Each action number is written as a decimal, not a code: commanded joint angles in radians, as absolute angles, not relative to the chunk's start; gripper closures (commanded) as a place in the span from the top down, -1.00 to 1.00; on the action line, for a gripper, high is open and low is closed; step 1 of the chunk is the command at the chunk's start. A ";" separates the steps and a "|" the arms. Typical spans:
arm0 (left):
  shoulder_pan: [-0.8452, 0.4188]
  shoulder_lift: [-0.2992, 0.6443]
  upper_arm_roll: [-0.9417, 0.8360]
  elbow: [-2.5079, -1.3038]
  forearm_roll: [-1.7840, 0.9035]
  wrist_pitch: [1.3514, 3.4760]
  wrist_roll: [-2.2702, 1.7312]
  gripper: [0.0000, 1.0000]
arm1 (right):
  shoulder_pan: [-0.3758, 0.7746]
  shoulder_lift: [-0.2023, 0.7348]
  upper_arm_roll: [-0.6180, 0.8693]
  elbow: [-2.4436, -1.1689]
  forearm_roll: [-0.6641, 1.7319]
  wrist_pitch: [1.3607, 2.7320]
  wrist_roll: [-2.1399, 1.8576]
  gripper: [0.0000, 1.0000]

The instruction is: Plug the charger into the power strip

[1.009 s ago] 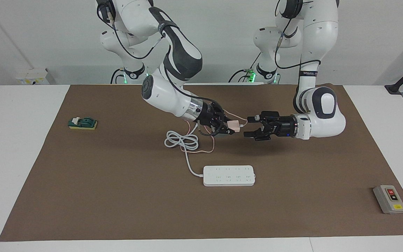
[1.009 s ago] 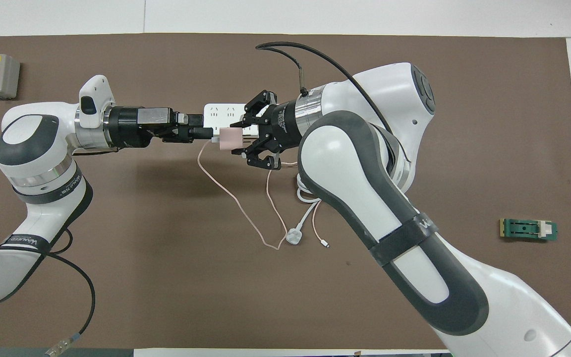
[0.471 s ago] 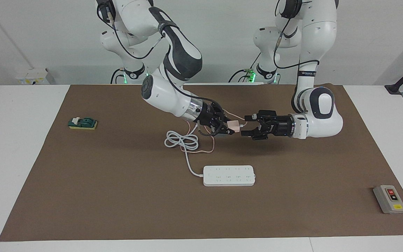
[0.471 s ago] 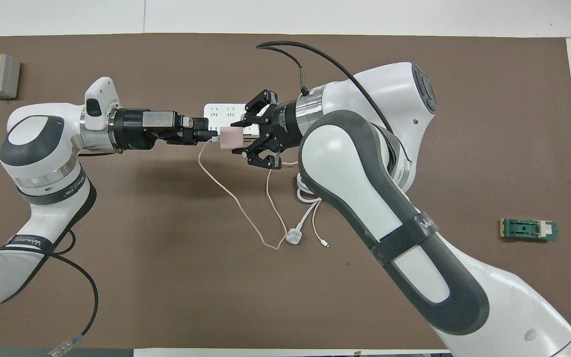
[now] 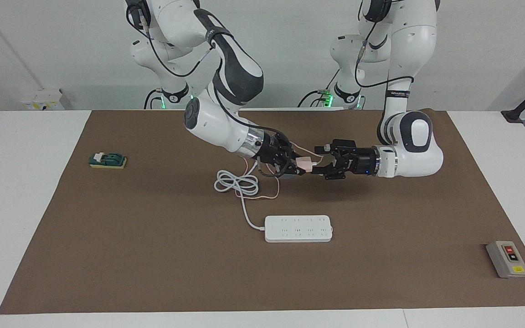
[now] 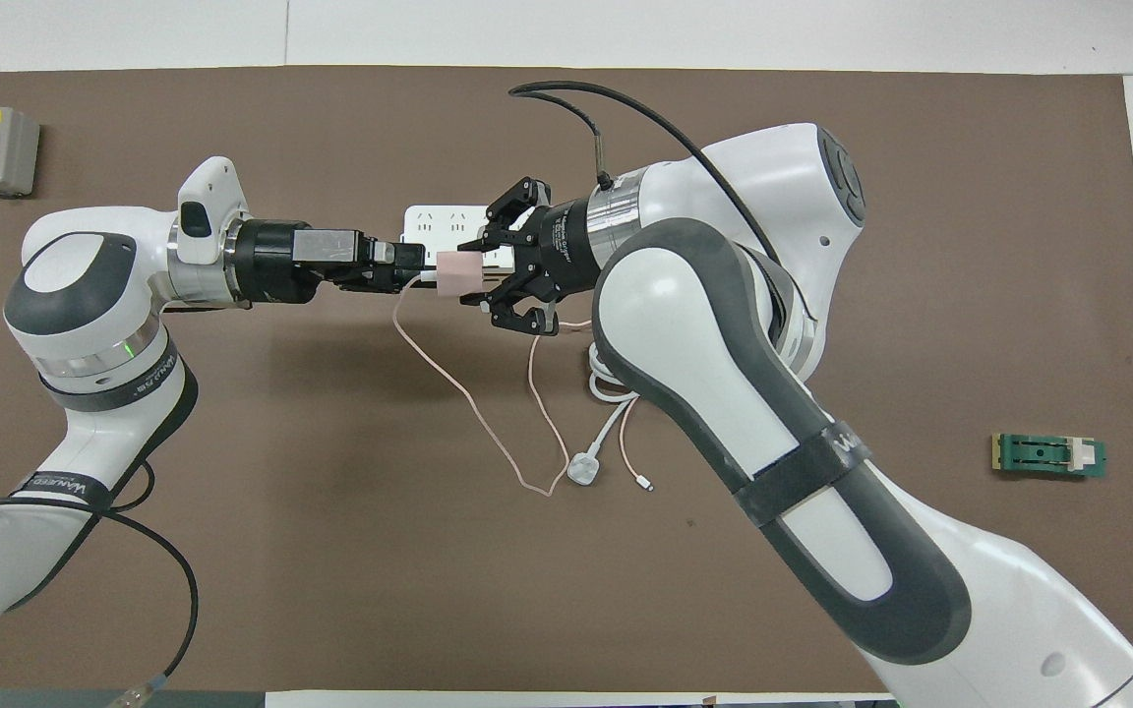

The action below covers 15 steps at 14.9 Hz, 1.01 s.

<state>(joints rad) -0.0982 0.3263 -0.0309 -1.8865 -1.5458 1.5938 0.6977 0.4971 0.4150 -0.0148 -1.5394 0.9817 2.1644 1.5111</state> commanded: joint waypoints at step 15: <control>-0.130 0.261 -0.018 -1.974 -1.562 1.689 0.684 1.00 | 0.495 0.430 -0.017 -1.516 1.020 2.172 1.528 -1.00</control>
